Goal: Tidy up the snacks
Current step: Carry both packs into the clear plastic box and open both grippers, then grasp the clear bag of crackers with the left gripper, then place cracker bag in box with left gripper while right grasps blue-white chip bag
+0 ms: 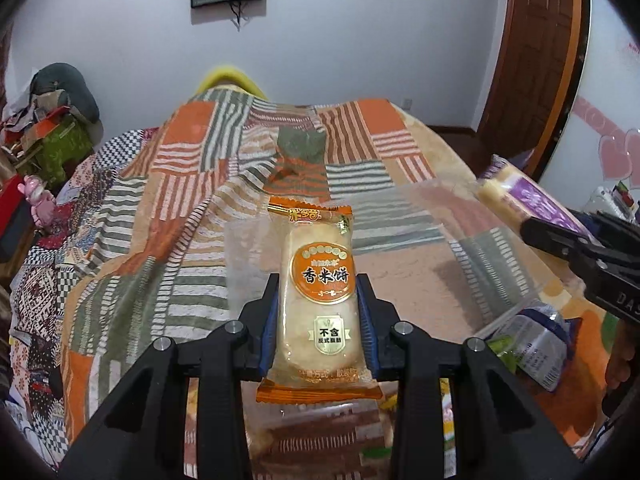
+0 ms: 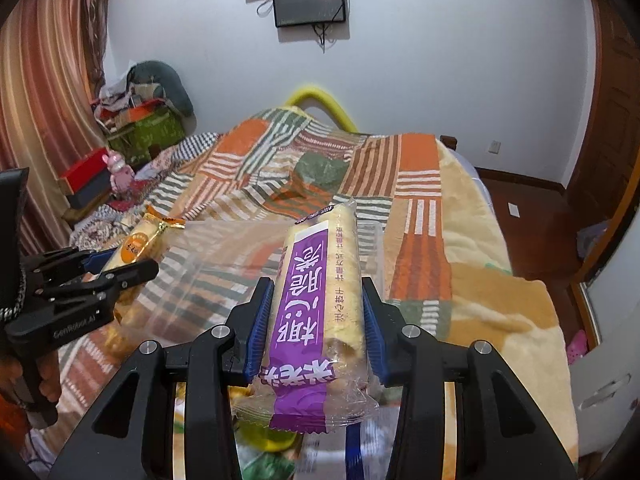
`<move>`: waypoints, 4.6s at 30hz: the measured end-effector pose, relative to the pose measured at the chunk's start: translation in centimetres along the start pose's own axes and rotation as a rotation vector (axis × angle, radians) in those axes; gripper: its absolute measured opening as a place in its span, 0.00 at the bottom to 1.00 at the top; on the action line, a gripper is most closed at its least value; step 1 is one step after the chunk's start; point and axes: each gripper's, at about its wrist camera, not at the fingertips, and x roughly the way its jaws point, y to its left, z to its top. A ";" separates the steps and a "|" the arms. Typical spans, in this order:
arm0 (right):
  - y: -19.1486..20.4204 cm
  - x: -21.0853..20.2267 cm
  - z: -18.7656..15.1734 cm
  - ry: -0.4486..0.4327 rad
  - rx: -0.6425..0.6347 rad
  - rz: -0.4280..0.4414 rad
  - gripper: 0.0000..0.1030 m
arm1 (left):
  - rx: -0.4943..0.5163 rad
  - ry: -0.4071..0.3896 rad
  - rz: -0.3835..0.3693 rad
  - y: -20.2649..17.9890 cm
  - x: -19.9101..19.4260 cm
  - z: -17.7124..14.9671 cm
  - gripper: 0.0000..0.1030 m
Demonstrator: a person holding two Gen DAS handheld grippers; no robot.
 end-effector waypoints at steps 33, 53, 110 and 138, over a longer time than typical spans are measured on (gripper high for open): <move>-0.8 -4.0 -1.4 0.030 -0.046 0.037 0.42 | 0.008 -0.009 0.061 4.6 -6.0 -2.3 0.65; -2.7 -3.8 -7.7 0.140 -0.009 0.006 0.60 | -0.113 0.190 0.060 8.9 0.5 -9.0 0.65; -2.4 -8.1 -1.8 -0.043 0.003 -0.026 0.54 | -0.080 -0.080 -0.062 3.5 -8.6 -2.4 0.42; -0.3 2.4 -0.7 0.074 -0.018 -0.017 0.56 | 0.026 0.077 -0.142 -2.4 2.1 -0.6 0.42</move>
